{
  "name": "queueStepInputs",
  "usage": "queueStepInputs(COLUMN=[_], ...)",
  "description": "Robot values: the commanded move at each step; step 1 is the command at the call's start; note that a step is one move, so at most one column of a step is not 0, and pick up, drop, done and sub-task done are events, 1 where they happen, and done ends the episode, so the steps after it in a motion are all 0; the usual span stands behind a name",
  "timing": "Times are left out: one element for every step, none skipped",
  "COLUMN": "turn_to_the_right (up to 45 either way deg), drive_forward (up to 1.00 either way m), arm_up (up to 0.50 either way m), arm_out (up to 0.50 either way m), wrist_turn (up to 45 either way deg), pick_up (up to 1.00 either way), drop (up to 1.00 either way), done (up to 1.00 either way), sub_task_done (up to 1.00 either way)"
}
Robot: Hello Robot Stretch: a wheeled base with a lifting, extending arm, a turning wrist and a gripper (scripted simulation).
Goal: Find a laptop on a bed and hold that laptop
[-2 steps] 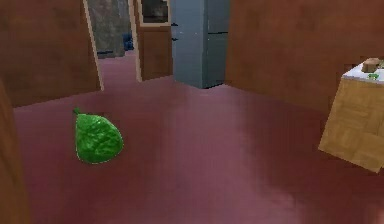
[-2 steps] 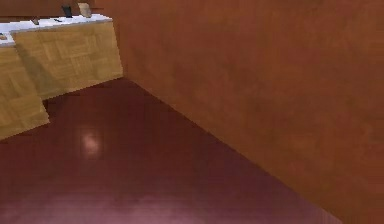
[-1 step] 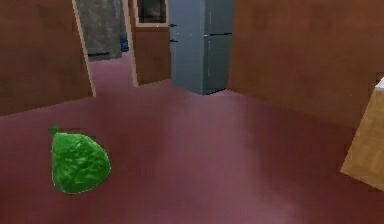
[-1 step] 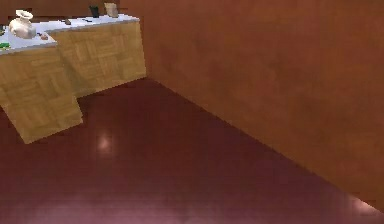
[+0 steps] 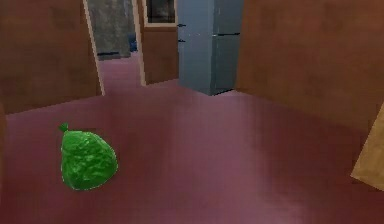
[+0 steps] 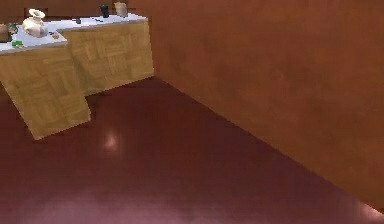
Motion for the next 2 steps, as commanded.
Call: queueStepInputs(turn_to_the_right=[0.0, -3.0], drive_forward=[1.00, 0.00], arm_up=[0.00, 0.00], arm_out=[0.00, 0.00], wrist_turn=[0.0, 0.0], pick_up=[0.00, 0.00], drop=[0.00, 0.00], done=[0.00, 0.00], sub_task_done=[0.00, 0.00])
